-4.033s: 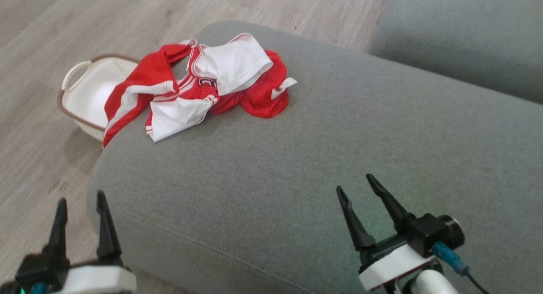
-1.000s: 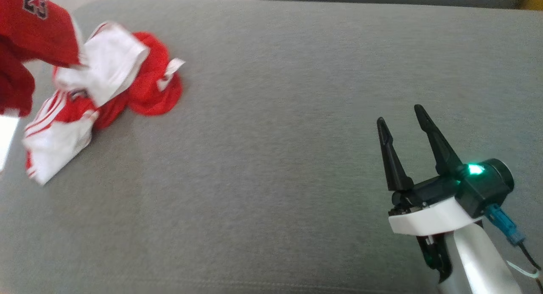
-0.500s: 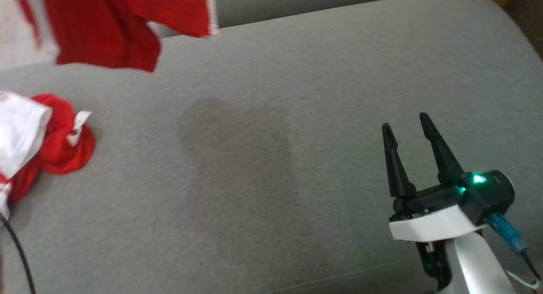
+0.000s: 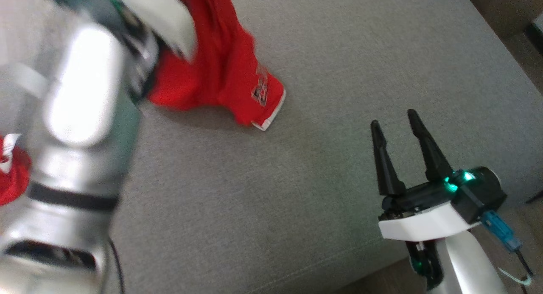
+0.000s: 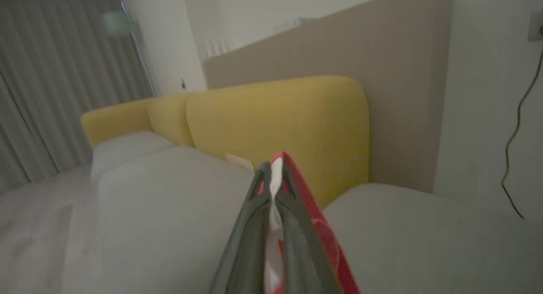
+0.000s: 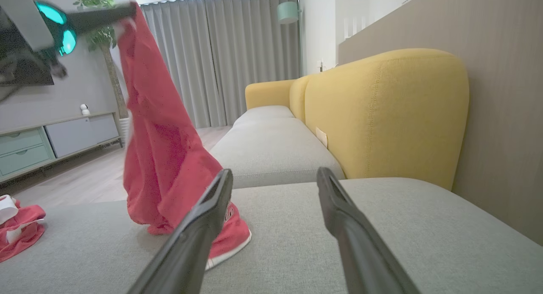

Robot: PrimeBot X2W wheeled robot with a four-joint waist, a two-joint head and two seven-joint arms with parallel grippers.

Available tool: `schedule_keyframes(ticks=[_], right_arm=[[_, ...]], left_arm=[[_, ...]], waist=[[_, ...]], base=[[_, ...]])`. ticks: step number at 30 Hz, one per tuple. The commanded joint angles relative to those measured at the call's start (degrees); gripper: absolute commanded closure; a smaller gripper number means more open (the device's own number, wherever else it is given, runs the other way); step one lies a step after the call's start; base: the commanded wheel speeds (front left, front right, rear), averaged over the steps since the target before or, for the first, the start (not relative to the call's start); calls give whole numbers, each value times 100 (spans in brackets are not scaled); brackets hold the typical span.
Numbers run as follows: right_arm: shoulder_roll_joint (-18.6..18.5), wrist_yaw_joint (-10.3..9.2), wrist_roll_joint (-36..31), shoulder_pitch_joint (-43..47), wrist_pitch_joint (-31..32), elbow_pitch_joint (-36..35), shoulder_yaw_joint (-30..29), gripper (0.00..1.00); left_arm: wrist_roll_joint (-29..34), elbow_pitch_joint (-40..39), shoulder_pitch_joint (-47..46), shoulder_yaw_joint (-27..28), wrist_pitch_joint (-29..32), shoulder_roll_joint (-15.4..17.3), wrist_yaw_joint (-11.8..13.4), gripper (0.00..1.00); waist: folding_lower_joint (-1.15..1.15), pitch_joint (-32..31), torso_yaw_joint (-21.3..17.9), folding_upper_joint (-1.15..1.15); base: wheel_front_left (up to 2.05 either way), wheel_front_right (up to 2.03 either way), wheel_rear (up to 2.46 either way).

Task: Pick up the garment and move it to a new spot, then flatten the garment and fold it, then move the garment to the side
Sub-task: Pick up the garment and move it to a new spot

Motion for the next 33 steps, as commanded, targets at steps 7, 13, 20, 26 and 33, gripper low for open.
schedule_keyframes(ticks=[7,13,20,26,33], right_arm=[[48,-5,99,-339,4,-213,267,0],[48,-5,94,-324,4,-146,284,0],[49,-5,54,-165,4,107,401,0],[49,-5,44,51,4,307,431,0],[49,-5,82,300,4,467,329,0]], left_arm=[[-202,1394,1128,-416,-726,-533,95,100],[-697,1979,1536,-820,-1127,-683,15,100],[-2035,679,2032,-1649,-1201,-688,222,0],[-1873,-286,2766,-1484,-1203,-688,783,0],[-967,-1411,4230,-294,-1204,-506,1175,0]], waist=[[0,367,-324,0],[0,407,-234,0],[0,-189,331,0],[0,-738,847,0],[0,-1154,1370,0]], base=[[0,0,0],[0,0,0],[0,0,0],[0,0,0],[0,0,0]])
